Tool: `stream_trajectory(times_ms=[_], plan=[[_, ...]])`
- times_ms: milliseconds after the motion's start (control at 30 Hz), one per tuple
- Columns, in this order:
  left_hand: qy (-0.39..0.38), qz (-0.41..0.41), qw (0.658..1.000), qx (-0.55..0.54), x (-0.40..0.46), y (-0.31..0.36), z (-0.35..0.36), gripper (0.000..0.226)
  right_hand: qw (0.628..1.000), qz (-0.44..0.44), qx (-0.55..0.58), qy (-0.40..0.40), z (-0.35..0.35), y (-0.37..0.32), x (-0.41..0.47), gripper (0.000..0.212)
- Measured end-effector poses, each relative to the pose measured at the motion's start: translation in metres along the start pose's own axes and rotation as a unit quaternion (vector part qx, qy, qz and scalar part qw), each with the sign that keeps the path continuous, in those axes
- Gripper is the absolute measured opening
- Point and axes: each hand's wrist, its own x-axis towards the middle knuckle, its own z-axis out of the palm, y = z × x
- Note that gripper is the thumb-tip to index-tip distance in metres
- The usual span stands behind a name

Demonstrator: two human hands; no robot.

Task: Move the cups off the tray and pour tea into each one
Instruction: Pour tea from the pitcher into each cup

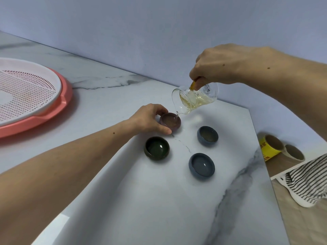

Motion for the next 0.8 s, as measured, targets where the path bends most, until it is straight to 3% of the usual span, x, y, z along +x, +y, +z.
stream_trajectory(times_ms=[133,400,800], plan=[[0.003,0.0,1.0,-0.001,0.0,0.0,0.0,0.067,1.0,0.005,0.018,0.006,0.001,0.001,0.0,0.043],[0.003,0.0,1.0,-0.006,0.001,-0.002,0.001,0.067,0.987,0.037,0.158,0.007,0.026,0.002,-0.017,0.043],[0.01,-0.025,0.999,-0.041,-0.011,-0.001,-0.007,0.078,0.938,0.13,0.314,0.071,0.054,0.016,-0.044,0.036]])
